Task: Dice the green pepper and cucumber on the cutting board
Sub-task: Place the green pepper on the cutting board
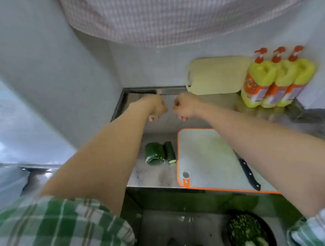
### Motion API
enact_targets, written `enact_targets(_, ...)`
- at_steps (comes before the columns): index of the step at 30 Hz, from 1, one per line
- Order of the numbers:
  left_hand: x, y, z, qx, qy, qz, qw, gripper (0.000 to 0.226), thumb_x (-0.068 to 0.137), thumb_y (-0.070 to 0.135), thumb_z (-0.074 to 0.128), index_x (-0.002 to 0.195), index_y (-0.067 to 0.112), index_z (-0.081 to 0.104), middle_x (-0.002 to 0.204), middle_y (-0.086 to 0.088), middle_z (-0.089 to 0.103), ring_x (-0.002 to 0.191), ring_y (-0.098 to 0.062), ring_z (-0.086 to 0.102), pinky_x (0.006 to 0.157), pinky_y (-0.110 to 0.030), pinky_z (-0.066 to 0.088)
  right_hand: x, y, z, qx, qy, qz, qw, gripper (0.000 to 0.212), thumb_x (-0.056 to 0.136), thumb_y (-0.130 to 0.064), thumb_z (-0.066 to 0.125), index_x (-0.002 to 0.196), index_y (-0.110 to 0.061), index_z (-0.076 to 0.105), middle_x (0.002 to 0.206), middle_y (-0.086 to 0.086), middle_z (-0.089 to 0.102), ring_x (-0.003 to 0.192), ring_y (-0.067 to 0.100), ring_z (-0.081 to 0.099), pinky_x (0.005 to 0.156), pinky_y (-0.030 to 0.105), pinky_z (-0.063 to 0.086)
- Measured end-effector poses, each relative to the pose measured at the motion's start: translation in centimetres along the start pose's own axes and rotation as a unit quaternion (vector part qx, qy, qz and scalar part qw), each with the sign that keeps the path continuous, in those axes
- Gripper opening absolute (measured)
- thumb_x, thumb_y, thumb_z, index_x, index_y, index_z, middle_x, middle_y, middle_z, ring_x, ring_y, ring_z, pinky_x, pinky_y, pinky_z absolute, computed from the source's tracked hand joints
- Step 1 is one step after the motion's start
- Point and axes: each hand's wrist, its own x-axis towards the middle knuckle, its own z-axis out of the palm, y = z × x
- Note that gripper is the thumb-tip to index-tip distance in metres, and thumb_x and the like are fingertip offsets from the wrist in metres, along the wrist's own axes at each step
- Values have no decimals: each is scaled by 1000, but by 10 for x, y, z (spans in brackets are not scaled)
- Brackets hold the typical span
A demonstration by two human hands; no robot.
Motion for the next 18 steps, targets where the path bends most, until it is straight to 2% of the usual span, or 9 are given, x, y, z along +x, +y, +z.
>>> enact_targets(1,2,-8,13,1,-8,-9,1000,31,98,25,44,106,2,64,103,-14,70,92,-30,69,65,-28,51,3,5,16,17,-32,9,999,28,89,-10,45,77,-2,69,75,16,73,63,25,69,67,32,58)
enact_targets(3,9,-28,46,1,-1,-24,1000,31,97,26,47,114,6,63,117,-14,65,106,-31,63,84,-33,53,8,14,47,50,-87,36,994,28,92,-11,45,86,4,68,80,20,72,65,28,68,63,33,56)
enact_targets(6,16,-59,101,4,-30,-23,999,44,92,30,56,133,15,53,139,-12,52,124,-31,50,102,-35,42,10,29,96,51,-128,48,989,26,91,-13,43,92,0,65,81,19,71,68,32,69,65,35,57)
enact_targets(8,25,-75,129,-26,-46,-20,998,63,83,28,65,142,19,44,142,-13,45,127,-34,47,103,-39,42,14,38,124,55,-129,55,989,21,92,-17,47,106,-5,57,91,19,67,76,33,67,71,35,54)
enact_targets(10,31,-84,153,-33,-60,-17,998,78,77,29,70,146,21,35,147,-14,35,129,-38,41,104,-46,42,18,47,155,64,-128,64,988,35,92,-20,52,123,-5,48,110,20,62,98,38,63,80,37,50)
enact_targets(11,34,-87,163,-24,-57,-18,998,84,76,30,71,149,23,29,150,-13,29,131,-39,38,105,-49,40,19,50,167,73,-129,67,987,41,90,-22,54,127,-5,46,112,20,61,102,39,61,80,38,49)
enact_targets(15,43,-98,188,29,-35,-5,999,100,77,34,73,153,30,8,157,-9,13,139,-37,23,110,-51,35,22,53,200,86,-95,80,989,56,86,-33,63,132,-11,40,111,14,57,99,34,61,80,41,53)
enact_targets(18,46,-101,197,47,-30,-11,998,100,79,34,73,153,31,6,159,-8,8,143,-36,13,110,-51,33,21,55,210,71,-60,108,990,61,86,-37,66,133,-10,39,117,12,52,102,31,59,85,41,53)
